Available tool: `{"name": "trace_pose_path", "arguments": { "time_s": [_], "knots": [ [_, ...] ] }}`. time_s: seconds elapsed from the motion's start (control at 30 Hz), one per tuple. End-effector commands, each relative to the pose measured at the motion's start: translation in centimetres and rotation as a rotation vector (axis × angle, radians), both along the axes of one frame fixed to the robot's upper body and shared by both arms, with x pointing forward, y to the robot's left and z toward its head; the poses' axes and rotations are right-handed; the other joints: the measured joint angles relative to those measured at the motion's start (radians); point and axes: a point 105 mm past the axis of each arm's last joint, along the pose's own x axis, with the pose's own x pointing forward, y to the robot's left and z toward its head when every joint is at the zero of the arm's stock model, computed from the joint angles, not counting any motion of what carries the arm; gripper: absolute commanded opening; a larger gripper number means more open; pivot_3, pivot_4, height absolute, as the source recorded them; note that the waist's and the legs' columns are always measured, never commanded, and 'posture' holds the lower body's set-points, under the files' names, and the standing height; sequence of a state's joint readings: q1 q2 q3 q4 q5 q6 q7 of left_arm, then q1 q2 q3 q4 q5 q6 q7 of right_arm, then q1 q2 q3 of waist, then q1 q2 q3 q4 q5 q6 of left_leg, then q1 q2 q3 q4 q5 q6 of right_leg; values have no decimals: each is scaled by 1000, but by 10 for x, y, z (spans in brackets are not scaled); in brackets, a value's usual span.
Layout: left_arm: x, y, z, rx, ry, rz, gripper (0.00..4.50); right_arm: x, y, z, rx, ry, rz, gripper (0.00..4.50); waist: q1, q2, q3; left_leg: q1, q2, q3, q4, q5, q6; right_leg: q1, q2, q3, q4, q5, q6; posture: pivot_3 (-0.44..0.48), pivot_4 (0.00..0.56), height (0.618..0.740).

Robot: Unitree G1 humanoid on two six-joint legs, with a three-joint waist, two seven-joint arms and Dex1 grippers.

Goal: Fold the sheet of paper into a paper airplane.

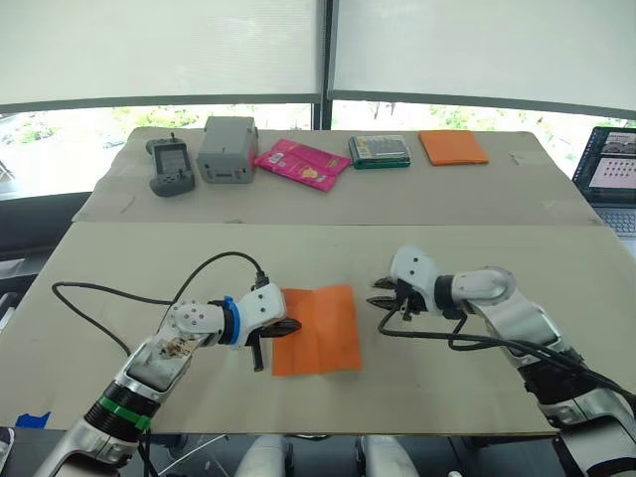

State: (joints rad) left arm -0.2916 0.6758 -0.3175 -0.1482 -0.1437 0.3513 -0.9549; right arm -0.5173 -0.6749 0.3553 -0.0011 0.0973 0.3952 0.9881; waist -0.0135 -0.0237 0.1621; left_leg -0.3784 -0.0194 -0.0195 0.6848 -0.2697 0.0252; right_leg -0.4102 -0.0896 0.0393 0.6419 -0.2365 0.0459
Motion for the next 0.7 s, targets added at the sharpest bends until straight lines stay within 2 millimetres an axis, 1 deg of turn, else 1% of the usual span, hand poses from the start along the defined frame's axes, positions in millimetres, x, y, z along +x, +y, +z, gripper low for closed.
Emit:
{"name": "trace_pose_path", "arguments": {
  "time_s": [0.03,0.07,0.13,0.2,0.4,0.47,0.6,0.7],
  "knots": [
    [-9,14,-28,84,101,55,0,-3,16,-2,21,2,95,142,-3,0,0,0,0,0,0,0,0,0,0,0,0,0,0,0,150,740],
    [-9,14,-28,83,101,57,0,-4,20,-3,37,14,114,63,-4,0,0,1,0,0,0,0,0,0,0,0,0,0,0,0,150,740],
    [-9,15,-28,85,99,62,0,-7,27,-3,101,50,136,63,-4,0,0,4,0,0,-2,0,0,3,0,0,0,0,0,0,150,740],
    [-9,18,-29,108,87,61,0,-12,35,3,201,96,150,63,-4,0,0,7,0,0,-4,0,0,5,0,0,-1,0,0,0,150,740],
    [-9,20,-29,119,90,58,0,-19,45,20,369,161,181,63,-2,0,0,7,0,0,-4,0,0,5,-1,0,-1,0,0,0,150,740],
    [-8,21,-29,116,91,66,0,-21,55,26,425,172,196,63,-6,1,0,7,1,0,-5,0,0,5,0,1,-1,0,0,0,150,740],
    [-5,26,-26,100,87,98,0,-20,77,26,442,174,219,63,-9,1,0,9,1,0,-6,0,0,5,1,1,0,0,-1,0,150,740],
    [-6,35,-24,110,76,114,0,-20,94,28,446,173,241,63,-11,1,0,9,1,0,-6,0,0,4,0,1,0,0,-1,0,150,740]
  ]
}}
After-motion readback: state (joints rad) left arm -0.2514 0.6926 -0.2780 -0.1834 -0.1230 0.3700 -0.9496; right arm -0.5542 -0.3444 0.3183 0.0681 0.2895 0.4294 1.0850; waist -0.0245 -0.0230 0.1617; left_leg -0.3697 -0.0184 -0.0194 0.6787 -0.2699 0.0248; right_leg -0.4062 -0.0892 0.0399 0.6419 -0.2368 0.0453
